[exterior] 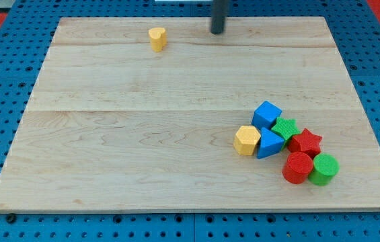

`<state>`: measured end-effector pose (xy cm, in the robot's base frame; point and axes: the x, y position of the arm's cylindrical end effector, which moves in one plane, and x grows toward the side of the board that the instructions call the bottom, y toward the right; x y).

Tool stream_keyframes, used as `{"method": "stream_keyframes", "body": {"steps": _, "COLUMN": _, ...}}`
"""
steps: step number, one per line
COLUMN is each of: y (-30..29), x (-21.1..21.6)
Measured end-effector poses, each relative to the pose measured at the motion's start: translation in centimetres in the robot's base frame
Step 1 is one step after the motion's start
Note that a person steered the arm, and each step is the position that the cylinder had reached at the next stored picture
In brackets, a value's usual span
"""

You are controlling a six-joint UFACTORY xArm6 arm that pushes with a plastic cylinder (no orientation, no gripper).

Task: Push the heart slightly down

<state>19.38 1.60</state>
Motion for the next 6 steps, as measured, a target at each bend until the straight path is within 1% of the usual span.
{"method": "stream_keyframes", "body": {"steps": 1, "y": -3.8, "x": 2.7}}
{"method": "stream_keyframes", "body": {"steps": 2, "y": -10.5, "x": 5.7}}
{"method": "stream_keyframes", "body": {"steps": 3, "y": -11.5, "x": 5.7}}
{"method": "stream_keyframes", "body": {"steps": 4, "y": -13.0, "x": 10.9}}
{"method": "stream_keyframes", "body": {"steps": 5, "y": -15.9, "x": 13.4}}
{"method": "stream_keyframes", "body": {"steps": 6, "y": -18.3, "x": 12.6}}
